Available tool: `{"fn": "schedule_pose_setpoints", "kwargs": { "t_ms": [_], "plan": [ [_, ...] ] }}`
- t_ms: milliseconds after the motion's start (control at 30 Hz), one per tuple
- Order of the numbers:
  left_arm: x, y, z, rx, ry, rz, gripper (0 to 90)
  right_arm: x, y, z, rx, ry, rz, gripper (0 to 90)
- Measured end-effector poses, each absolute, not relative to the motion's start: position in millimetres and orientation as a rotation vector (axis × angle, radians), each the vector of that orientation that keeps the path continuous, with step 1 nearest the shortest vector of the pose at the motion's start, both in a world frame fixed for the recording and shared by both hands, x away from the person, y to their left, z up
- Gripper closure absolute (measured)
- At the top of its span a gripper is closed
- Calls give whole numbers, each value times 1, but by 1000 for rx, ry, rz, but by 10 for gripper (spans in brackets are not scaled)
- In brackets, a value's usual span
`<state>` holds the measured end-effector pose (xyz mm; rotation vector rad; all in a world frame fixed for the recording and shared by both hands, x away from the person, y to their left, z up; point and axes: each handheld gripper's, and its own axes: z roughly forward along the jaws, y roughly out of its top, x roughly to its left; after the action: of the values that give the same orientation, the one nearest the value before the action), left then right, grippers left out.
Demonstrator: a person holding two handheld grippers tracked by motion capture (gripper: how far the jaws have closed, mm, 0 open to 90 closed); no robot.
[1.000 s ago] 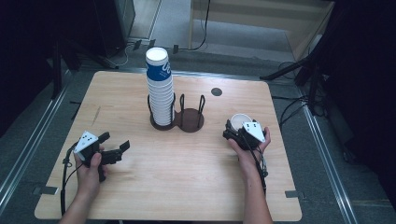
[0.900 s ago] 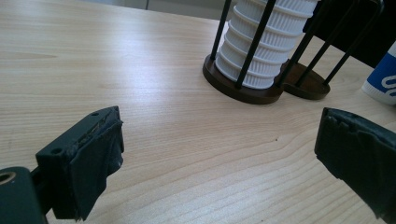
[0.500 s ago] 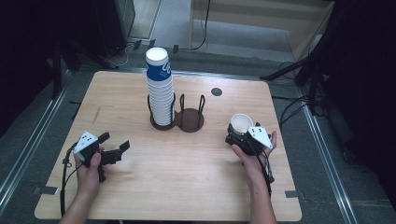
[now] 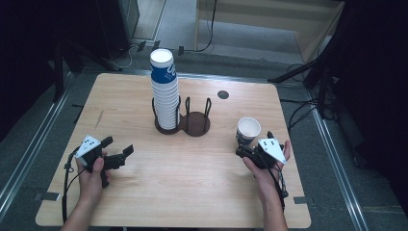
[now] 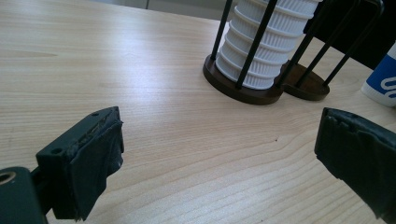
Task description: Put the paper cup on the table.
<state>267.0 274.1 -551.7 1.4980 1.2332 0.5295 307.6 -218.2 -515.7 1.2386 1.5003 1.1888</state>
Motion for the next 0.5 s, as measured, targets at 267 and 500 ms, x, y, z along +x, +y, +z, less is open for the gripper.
{"fn": "schedule_pose_setpoints", "kwargs": {
  "t_ms": [267, 500],
  "plan": [
    [267, 274, -552, 1499, 1231, 531, 23, 292, -224, -512, 1221, 1482, 1206, 0],
    [267, 274, -552, 1500, 1231, 529, 23, 281, -235, -508, 1214, 1460, 1199, 0]
  ]
}}
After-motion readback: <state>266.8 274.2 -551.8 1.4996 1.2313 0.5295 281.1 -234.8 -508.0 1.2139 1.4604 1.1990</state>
